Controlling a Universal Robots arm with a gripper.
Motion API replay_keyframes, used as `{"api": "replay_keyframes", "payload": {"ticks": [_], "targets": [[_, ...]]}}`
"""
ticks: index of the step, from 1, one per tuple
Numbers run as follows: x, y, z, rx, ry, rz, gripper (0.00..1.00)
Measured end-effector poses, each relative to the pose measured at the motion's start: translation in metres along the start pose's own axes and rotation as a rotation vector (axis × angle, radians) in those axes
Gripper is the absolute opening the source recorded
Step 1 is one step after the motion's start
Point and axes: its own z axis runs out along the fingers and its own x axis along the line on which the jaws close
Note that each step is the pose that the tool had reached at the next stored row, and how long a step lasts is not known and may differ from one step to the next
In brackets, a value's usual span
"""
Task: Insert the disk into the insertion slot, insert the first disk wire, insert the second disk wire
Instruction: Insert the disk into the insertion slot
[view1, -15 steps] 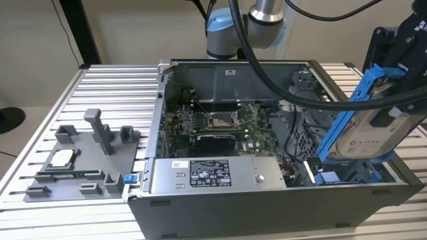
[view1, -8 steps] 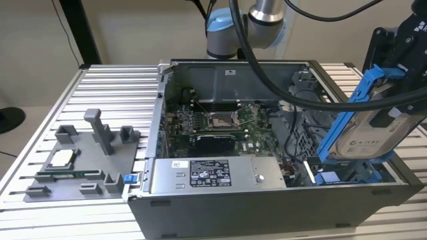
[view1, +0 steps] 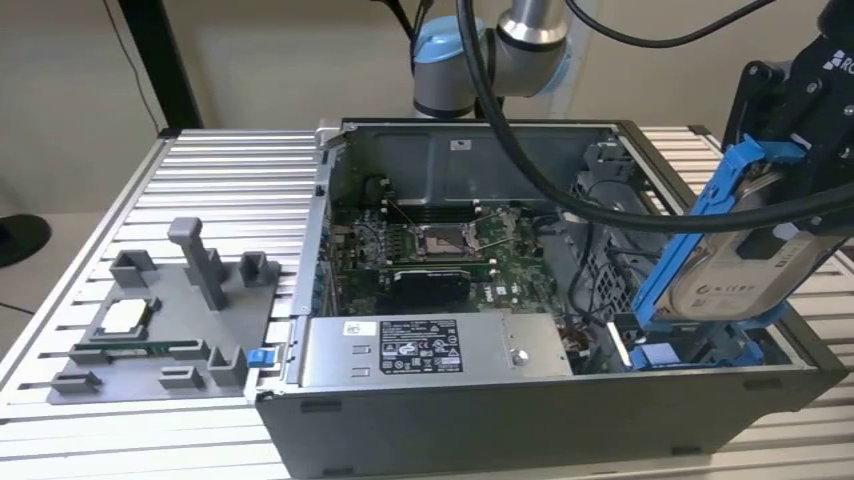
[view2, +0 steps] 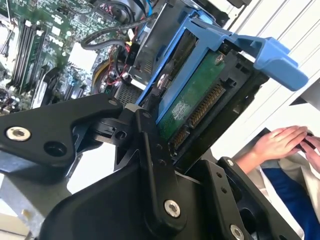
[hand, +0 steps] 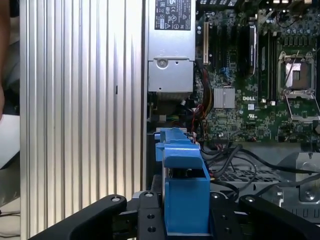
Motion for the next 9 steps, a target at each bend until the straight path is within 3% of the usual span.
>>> {"api": "replay_keyframes", "payload": {"ticks": [9], "targets": [[0.0000,-0.0012,0.0098,-0.0007,-0.0002,0.000,0.00]]}}
